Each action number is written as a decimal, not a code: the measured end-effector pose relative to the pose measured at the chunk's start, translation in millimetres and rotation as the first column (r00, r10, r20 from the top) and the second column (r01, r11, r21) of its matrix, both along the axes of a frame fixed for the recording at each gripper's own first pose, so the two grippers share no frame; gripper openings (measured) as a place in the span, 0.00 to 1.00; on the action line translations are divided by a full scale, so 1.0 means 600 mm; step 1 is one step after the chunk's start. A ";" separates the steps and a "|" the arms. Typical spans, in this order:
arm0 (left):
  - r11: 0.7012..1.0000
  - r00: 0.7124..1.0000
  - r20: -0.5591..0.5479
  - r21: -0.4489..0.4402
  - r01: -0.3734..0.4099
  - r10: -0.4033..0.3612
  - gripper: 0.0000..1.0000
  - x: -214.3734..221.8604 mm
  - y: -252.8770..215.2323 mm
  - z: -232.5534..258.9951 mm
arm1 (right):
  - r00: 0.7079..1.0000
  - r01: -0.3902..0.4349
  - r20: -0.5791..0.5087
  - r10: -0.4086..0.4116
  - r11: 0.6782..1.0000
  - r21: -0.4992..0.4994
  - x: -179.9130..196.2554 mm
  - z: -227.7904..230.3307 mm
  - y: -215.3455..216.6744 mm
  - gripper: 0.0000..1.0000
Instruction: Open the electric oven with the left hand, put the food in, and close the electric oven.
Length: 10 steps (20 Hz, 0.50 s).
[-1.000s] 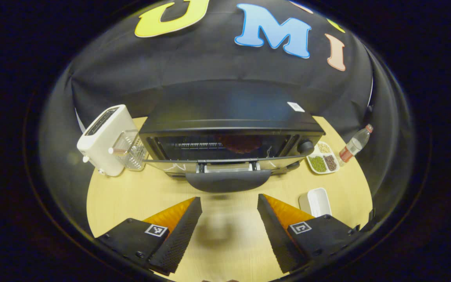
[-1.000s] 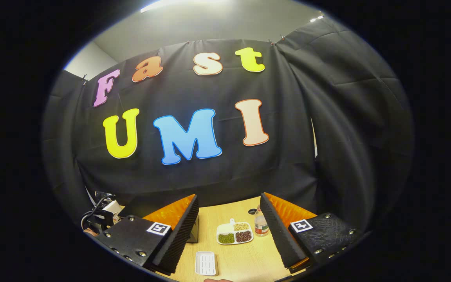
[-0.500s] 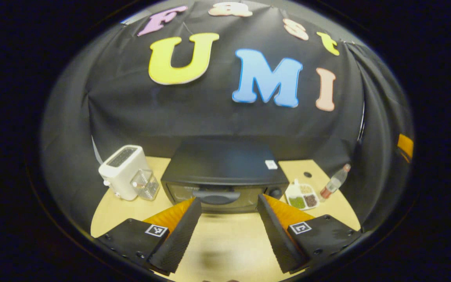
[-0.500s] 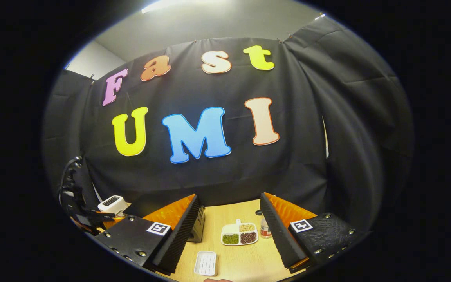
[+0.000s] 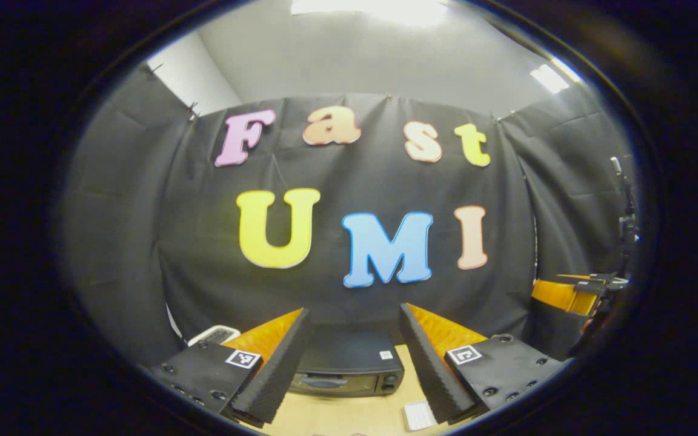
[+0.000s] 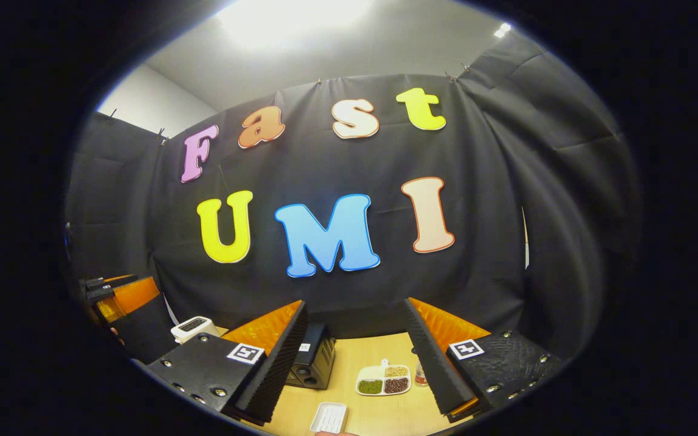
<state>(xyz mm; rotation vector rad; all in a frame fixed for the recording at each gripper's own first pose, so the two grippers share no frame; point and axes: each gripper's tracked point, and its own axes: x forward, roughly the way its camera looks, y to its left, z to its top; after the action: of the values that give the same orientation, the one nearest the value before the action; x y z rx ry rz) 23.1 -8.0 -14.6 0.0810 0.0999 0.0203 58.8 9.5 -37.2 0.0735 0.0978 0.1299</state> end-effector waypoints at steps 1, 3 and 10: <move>1.000 1.000 0.020 0.020 0.012 -0.012 0.97 -0.003 -0.008 0.013 | 1.000 0.004 0.014 -0.004 1.000 0.013 -0.006 0.013 0.004 0.95; 0.999 0.998 0.024 0.011 0.052 -0.052 0.99 -0.004 -0.025 0.021 | 0.999 0.029 0.030 -0.030 0.999 0.015 -0.018 0.029 0.009 0.95; 0.991 0.995 -0.003 -0.091 0.097 -0.098 1.00 -0.059 0.011 0.016 | 0.996 0.065 0.067 -0.063 0.997 -0.035 -0.091 0.066 0.058 0.95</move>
<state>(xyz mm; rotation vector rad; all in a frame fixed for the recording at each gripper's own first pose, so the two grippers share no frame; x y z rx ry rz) -12.0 -1.5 -5.1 -0.0050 0.1037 -0.0820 4.0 44.4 2.4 0.0354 0.0320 0.0667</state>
